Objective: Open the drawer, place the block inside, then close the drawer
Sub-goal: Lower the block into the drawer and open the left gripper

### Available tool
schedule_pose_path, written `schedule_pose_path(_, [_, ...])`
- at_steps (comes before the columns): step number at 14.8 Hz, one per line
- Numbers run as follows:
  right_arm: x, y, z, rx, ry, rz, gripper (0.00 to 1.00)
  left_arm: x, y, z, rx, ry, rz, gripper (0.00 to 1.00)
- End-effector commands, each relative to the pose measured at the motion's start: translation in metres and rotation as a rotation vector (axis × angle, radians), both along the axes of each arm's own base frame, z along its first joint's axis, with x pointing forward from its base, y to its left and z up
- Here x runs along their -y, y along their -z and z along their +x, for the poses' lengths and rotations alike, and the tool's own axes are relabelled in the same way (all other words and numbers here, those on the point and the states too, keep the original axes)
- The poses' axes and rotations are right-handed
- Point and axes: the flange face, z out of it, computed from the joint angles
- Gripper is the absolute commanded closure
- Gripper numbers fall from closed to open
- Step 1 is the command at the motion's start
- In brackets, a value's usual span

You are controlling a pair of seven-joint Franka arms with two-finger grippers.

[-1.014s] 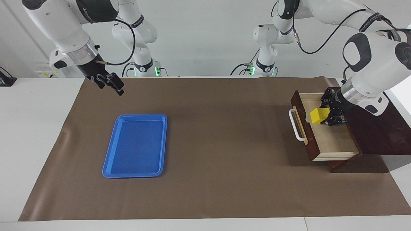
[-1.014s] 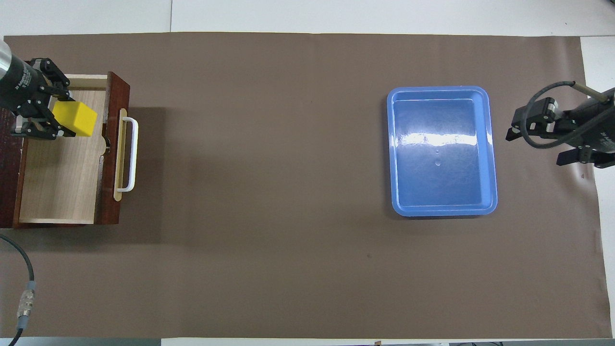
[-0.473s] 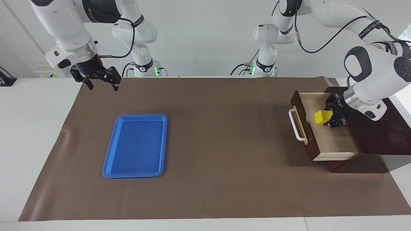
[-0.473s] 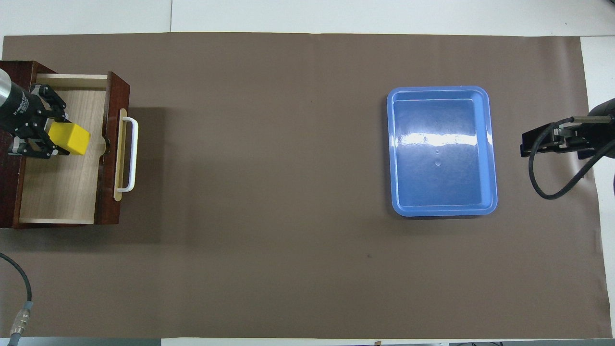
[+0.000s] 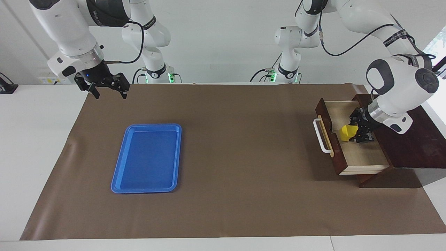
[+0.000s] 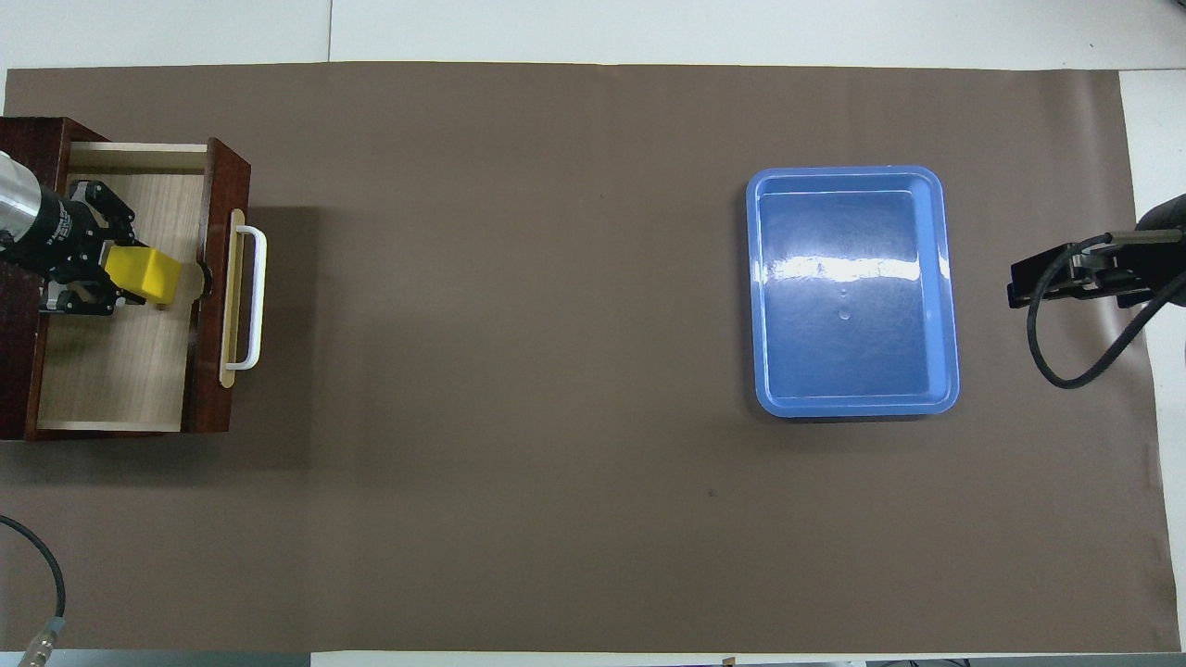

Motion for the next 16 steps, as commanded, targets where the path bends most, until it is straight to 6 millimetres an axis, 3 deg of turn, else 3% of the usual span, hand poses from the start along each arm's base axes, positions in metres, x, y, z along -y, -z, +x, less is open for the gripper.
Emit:
schedule_pose_path(1, [0.002,0.002,-0.006,0.001,-0.013,0.0,0.0,-0.001,-0.005,-0.006,0.058,-0.047,0.017,1.0])
schedule_pose_path(6, [0.001,0.006,-0.011,-0.043,-0.008,0.022,0.0,0.0,0.009,-0.015,0.066,-0.042,0.021,1.0])
schedule_pose_path(8, [0.002,0.006,-0.012,-0.053,-0.004,0.027,0.0,0.001,0.01,-0.015,0.063,-0.041,0.021,0.63])
schedule_pose_path(9, [0.002,0.006,-0.012,-0.053,-0.004,0.027,0.0,0.006,0.009,-0.015,0.059,-0.031,0.02,0.28])
schedule_pose_path(10, [0.002,0.005,-0.013,-0.051,-0.004,0.025,0.0,0.01,0.008,-0.015,0.055,-0.024,0.021,0.01])
schedule_pose_path(12, [0.001,0.0,-0.014,-0.039,-0.008,0.024,0.0,0.019,0.005,-0.014,0.033,0.017,0.064,0.0])
schedule_pose_path(14, [0.001,0.001,-0.014,-0.042,-0.009,0.025,0.0,0.027,-0.022,-0.006,0.028,0.038,0.088,0.0])
schedule_pose_path(16, [0.001,0.001,-0.014,-0.042,-0.009,0.025,0.0,0.051,-0.042,0.003,0.027,0.049,0.088,0.0])
